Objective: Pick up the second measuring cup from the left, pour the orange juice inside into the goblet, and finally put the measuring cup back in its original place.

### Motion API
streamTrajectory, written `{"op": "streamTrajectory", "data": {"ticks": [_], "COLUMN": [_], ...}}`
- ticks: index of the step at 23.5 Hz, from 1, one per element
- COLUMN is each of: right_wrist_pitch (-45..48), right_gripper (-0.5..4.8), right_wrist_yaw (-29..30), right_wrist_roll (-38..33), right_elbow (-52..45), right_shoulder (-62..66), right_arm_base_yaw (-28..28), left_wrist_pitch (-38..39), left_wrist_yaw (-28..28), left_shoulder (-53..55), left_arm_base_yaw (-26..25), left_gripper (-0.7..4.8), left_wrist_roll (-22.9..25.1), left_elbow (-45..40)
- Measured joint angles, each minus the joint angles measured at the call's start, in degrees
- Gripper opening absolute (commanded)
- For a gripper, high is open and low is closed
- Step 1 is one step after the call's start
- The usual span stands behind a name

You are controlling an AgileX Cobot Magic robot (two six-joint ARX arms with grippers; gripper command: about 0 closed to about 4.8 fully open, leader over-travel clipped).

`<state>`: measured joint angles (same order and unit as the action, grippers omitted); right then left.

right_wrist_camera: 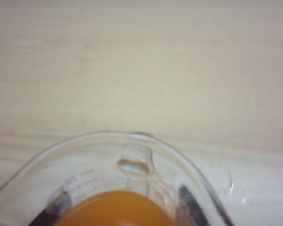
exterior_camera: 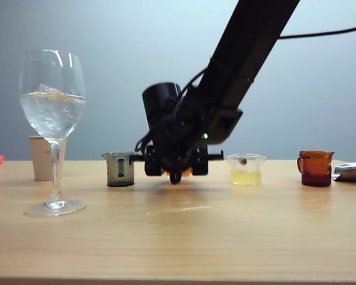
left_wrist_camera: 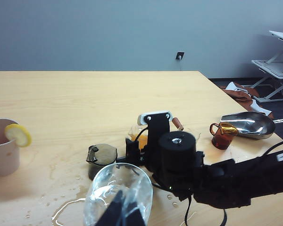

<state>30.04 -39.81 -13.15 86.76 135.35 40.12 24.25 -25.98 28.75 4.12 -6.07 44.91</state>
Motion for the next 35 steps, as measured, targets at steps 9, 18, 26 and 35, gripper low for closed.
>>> {"op": "streamTrajectory", "data": {"ticks": [9,18,26,35], "right_wrist_pitch": [0.70,-0.13,-0.15,-1.79], "right_gripper": [-0.05,-0.05,-0.05,-0.05], "right_wrist_yaw": [-0.04,0.02,3.72,12.94], "right_wrist_roll": [3.65,8.07,9.05,12.48], "right_elbow": [0.02,-0.11,-0.09,-0.09], "right_shoulder": [-2.43,-3.72,-8.70,-16.46], "right_arm_base_yaw": [-0.37,-0.37,-1.42,-2.95], "left_wrist_pitch": [0.00,0.00,0.00,0.00], "left_wrist_yaw": [0.00,0.00,0.00,0.00], "left_shoulder": [0.00,0.00,-0.02,0.00], "left_arm_base_yaw": [0.00,0.00,0.00,0.00], "left_gripper": [-0.06,-0.06,-0.06,-0.06], "left_wrist_roll": [0.00,0.00,0.00,0.00], "left_elbow": [-0.02,-0.02,-0.02,-0.02]}}
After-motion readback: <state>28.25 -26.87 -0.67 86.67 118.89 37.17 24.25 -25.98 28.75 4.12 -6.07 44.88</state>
